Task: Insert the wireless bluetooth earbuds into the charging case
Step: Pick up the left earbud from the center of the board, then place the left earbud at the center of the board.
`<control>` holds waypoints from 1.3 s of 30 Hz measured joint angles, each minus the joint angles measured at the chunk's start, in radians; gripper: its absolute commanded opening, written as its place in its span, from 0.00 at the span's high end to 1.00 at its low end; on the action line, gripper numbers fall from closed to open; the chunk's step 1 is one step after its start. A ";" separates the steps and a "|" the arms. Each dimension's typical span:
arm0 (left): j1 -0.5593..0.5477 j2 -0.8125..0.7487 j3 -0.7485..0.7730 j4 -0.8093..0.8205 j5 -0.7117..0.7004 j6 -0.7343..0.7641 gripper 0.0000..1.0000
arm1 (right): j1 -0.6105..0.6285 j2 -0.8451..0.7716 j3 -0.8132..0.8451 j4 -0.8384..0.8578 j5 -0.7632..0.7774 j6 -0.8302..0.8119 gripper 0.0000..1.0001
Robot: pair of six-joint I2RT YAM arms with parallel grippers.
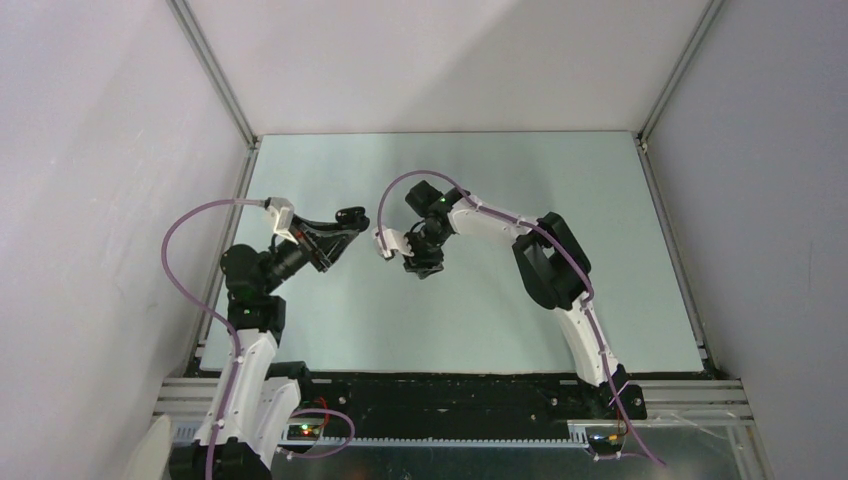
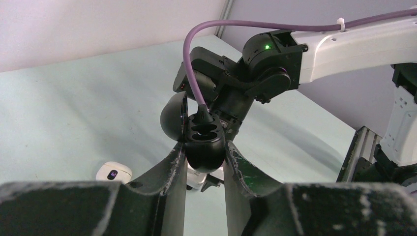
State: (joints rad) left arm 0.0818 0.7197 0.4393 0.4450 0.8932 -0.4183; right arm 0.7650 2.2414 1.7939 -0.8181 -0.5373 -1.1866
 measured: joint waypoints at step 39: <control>0.000 0.043 0.000 -0.002 0.000 0.000 1.00 | -0.126 -0.350 -0.428 0.172 0.333 1.059 0.70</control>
State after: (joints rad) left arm 0.0818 0.7624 0.4393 0.4431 0.8932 -0.4183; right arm 0.6395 1.8912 1.3659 -0.6456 -0.2047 -0.1280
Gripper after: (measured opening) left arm 0.318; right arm 0.315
